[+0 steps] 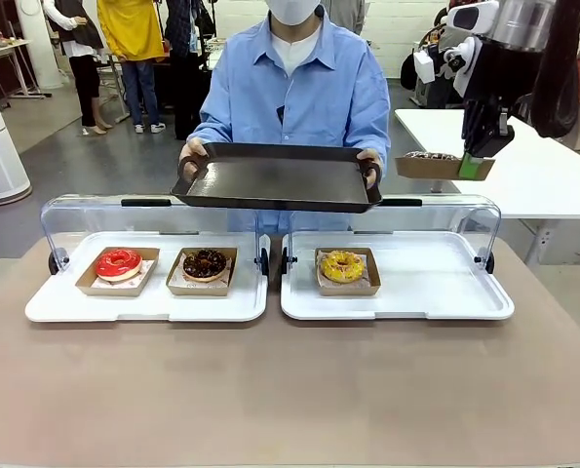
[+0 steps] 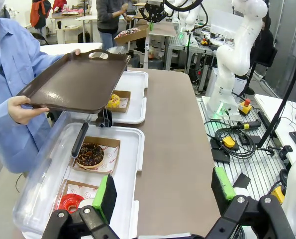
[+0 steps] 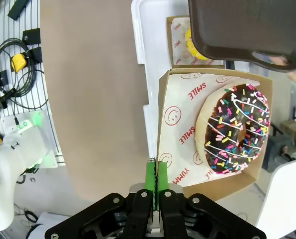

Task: Provide the desired donut to the person.
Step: Place the picked Paper togo box onto the Handle tray extended by the person.

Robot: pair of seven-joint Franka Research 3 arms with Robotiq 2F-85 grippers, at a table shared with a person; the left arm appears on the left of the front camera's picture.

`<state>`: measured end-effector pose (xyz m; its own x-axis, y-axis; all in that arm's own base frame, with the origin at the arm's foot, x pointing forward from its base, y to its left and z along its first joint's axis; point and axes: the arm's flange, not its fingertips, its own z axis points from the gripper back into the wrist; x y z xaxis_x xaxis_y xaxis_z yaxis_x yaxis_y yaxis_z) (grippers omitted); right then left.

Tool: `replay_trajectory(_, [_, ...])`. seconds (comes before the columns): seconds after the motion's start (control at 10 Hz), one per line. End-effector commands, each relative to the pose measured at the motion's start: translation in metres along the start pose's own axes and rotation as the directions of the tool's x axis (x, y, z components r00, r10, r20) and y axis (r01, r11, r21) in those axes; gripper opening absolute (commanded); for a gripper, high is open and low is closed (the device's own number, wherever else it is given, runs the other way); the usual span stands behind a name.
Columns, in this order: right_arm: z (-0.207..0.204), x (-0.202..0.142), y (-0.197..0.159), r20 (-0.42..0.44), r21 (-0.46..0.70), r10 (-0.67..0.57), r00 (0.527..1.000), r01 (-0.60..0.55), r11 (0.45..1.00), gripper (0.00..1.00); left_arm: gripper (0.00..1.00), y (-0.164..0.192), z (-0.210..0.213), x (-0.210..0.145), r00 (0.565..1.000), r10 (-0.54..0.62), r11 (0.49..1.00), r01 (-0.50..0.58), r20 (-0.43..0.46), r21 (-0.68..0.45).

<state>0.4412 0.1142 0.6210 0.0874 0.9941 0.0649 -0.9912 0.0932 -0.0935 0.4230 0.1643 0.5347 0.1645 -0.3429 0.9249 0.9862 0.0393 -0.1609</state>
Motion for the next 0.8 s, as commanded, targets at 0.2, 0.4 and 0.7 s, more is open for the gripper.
replay_trajectory(0.2, [-0.0016,-0.0028,0.0032,-0.004,0.000,-0.012,1.000,0.012,1.000,0.00,1.00,-0.0021,0.0010,0.0011,1.000,-0.002,1.000,0.002,0.002,-0.003])
replay_trajectory(0.4, [-0.0016,-0.0028,0.0032,-0.004,0.000,-0.012,1.000,0.012,1.000,0.00,1.00,-0.0021,0.0010,0.0011,1.000,-0.002,1.000,0.002,0.002,-0.003])
replay_trajectory(0.7, [-0.0016,-0.0028,0.0032,-0.004,0.000,-0.012,1.000,0.012,1.000,0.00,1.00,-0.0021,0.0010,0.0011,1.000,-0.002,1.000,0.002,0.002,-0.003])
